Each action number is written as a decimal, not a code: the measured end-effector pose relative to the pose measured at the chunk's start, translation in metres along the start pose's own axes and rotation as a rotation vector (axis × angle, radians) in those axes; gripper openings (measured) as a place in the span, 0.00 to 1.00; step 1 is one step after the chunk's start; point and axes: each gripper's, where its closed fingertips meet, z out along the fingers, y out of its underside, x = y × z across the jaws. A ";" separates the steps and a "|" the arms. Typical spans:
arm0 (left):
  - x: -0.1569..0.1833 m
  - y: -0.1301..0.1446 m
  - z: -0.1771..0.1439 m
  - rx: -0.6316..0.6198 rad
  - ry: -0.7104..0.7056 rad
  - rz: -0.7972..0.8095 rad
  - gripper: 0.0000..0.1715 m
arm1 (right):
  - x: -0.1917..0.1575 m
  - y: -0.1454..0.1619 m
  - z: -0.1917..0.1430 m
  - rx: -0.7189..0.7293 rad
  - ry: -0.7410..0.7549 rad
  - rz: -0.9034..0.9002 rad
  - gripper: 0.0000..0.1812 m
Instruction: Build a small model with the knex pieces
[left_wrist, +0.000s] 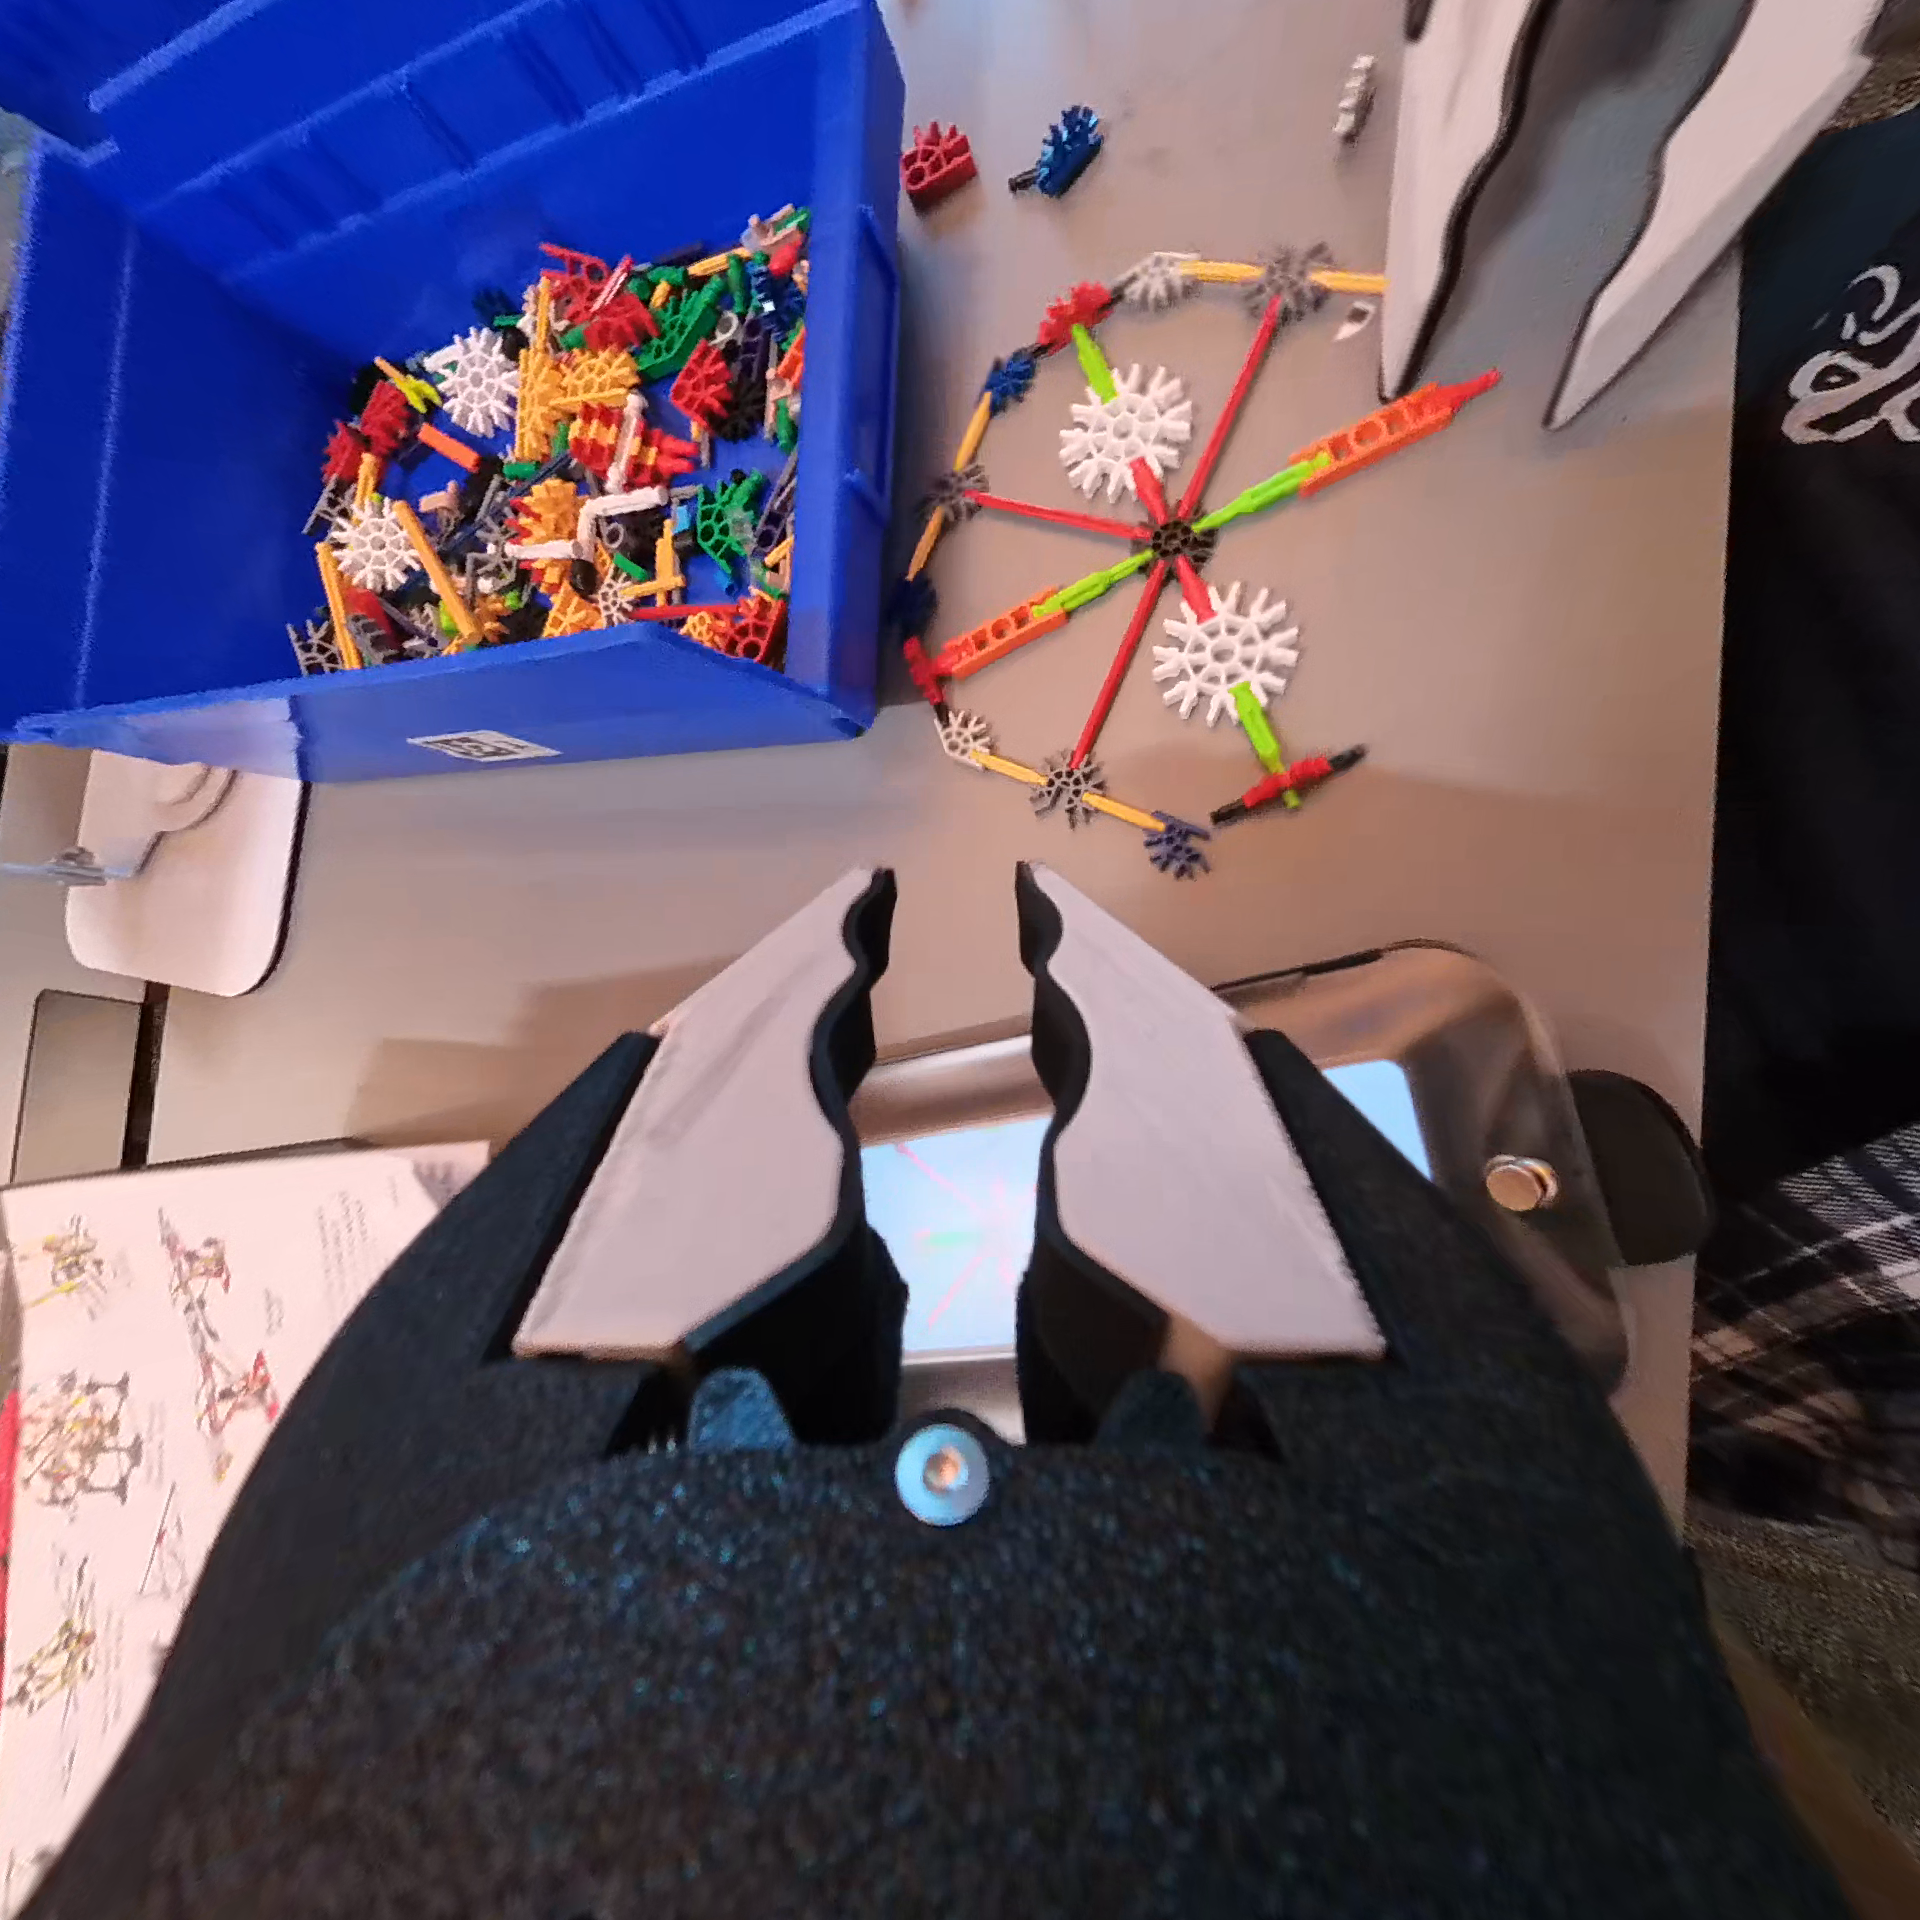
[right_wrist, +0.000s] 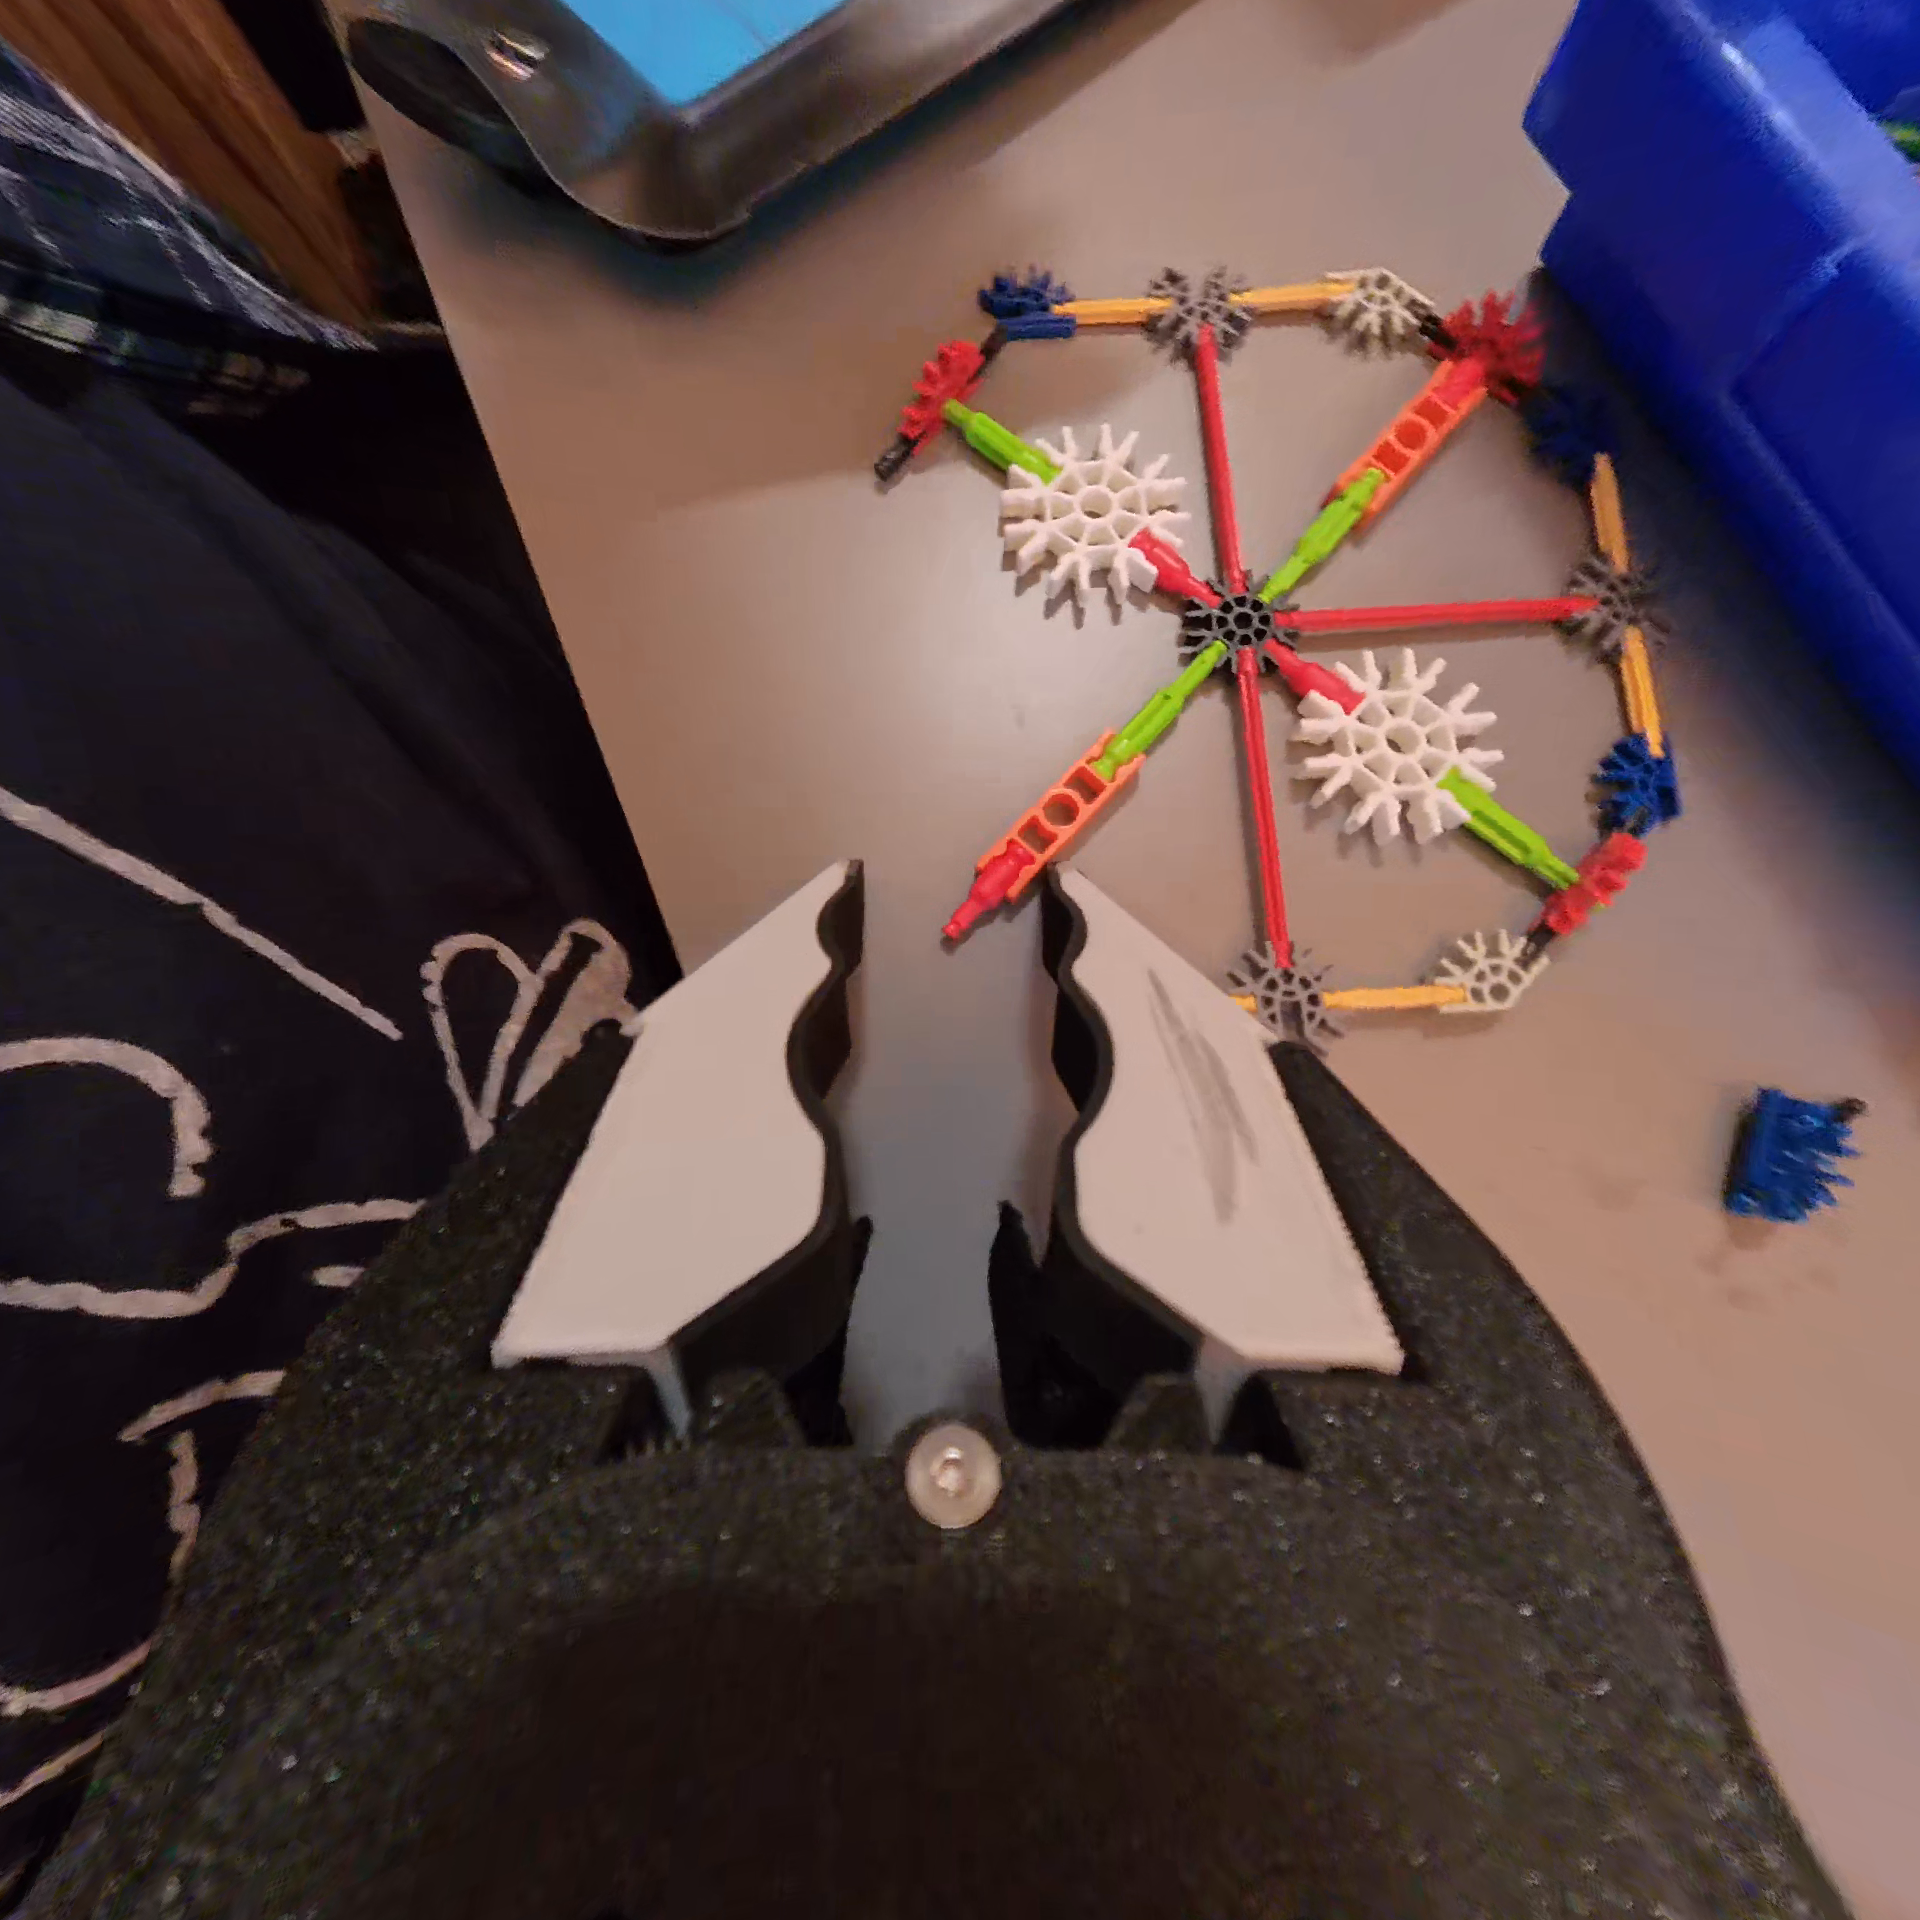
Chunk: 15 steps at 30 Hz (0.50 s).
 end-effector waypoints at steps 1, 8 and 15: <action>-0.001 0.001 -0.001 0.001 -0.004 -0.004 0.13 | -0.003 -0.002 0.000 0.008 -0.015 -0.003 0.18; -0.006 0.008 -0.006 -0.006 -0.020 -0.021 0.13 | -0.010 -0.004 0.004 0.001 -0.031 -0.016 0.18; -0.006 0.011 -0.004 -0.013 -0.015 -0.021 0.13 | -0.010 -0.008 -0.001 0.044 -0.046 0.002 0.19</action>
